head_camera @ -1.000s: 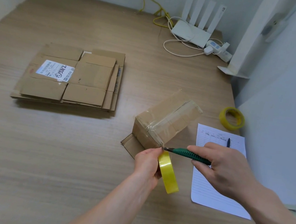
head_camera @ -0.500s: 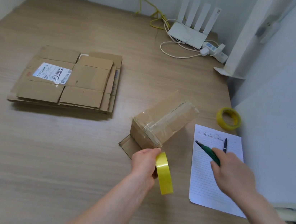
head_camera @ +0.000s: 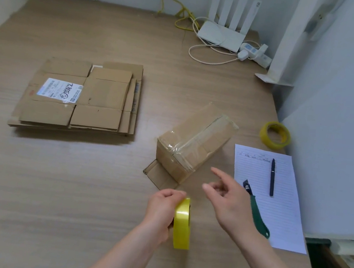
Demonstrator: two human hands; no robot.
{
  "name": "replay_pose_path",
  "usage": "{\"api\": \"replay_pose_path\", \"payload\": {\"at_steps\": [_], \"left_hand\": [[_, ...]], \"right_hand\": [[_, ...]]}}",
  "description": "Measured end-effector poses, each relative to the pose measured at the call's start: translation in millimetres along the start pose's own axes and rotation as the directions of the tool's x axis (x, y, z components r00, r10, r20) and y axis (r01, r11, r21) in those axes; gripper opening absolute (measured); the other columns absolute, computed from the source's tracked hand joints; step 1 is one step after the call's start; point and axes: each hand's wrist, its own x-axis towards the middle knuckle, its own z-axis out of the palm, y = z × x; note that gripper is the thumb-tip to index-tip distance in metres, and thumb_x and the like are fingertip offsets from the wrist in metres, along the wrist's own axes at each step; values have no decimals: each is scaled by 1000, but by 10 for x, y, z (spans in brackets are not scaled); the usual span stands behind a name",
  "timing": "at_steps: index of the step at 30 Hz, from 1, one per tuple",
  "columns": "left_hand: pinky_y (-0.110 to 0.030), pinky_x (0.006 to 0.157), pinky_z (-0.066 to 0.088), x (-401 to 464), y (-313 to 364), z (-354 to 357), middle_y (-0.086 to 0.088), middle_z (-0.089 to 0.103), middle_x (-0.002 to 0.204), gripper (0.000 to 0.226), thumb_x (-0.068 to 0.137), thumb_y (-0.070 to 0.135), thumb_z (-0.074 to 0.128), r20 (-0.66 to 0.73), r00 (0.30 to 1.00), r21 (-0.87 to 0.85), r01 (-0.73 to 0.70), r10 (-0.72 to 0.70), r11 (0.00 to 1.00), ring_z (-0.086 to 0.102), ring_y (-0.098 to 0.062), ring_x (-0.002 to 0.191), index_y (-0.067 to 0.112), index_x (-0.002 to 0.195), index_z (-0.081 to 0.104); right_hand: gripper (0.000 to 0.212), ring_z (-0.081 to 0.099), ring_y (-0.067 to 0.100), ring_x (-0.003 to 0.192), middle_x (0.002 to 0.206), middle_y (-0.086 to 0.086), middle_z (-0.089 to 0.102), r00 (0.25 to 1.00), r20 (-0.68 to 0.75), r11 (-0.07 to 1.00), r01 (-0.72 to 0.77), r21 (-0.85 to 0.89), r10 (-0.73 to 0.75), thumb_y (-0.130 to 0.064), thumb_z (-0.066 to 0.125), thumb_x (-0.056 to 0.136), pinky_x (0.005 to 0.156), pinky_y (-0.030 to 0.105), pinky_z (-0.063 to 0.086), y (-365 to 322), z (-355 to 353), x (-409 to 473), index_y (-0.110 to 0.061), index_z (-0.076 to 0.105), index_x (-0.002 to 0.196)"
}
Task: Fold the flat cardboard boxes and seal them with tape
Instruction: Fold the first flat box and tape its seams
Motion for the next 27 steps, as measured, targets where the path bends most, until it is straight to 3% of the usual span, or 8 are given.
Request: {"api": "replay_pose_path", "payload": {"at_steps": [3,5,9,12,14,18,22,27], "left_hand": [[-25,54,38,-37,107,-36,-7,61,68,9,82,13,73,33,992,140,-127,124,982,51,-20,62,12,73,73],[-26,55,38,-59,178,-81,-5,62,68,12,82,14,73,64,982,181,-189,180,965,51,-18,63,14,71,73],[-26,57,42,-128,300,-146,-3,64,69,12,85,17,74,150,964,150,-240,218,959,55,-17,65,16,73,75],[-26,55,47,-165,320,-137,-7,68,74,12,88,16,70,218,955,112,-229,202,967,59,-19,65,17,78,77],[-28,55,52,-197,297,-103,-12,70,79,10,91,14,66,269,945,83,-215,186,973,63,-20,64,12,87,75],[-24,49,52,-251,247,-28,-6,71,71,11,95,7,60,333,928,47,-196,170,979,66,-14,56,4,97,71],[-23,54,53,-294,196,59,-3,72,74,15,95,5,59,395,904,102,-217,161,971,67,-12,62,9,92,72],[-28,63,53,-338,106,97,-2,72,78,16,95,7,59,442,887,160,-224,133,961,65,-16,71,13,89,73]], "right_hand": [[41,58,8,71,87,-14,58,962,-37,949,262,-175,-272,-27,78,80,68,19,47,-260,147,146,-35,67,119],[38,58,9,69,90,-9,59,945,-41,927,308,-214,-323,-23,80,78,68,25,49,-339,172,226,-28,71,115],[19,61,9,65,69,-5,64,989,-105,994,107,26,-104,-22,78,77,62,18,46,-313,115,110,-34,71,91],[38,67,13,68,72,1,70,982,144,958,-154,241,121,-33,76,69,56,15,46,-226,112,-164,-33,69,106],[45,70,6,75,81,-2,75,960,230,928,-226,294,161,-23,79,72,59,13,48,-186,165,-300,-31,67,114],[44,74,14,81,89,1,77,967,140,864,-254,434,214,7,71,79,66,27,57,-140,229,-394,-26,71,109],[32,72,24,78,83,6,76,965,20,847,-238,475,260,5,70,80,59,39,60,-65,192,-440,-22,75,95],[24,70,30,77,81,11,74,947,-43,826,-254,504,318,3,74,79,65,58,59,35,157,-461,-19,76,87]]}}
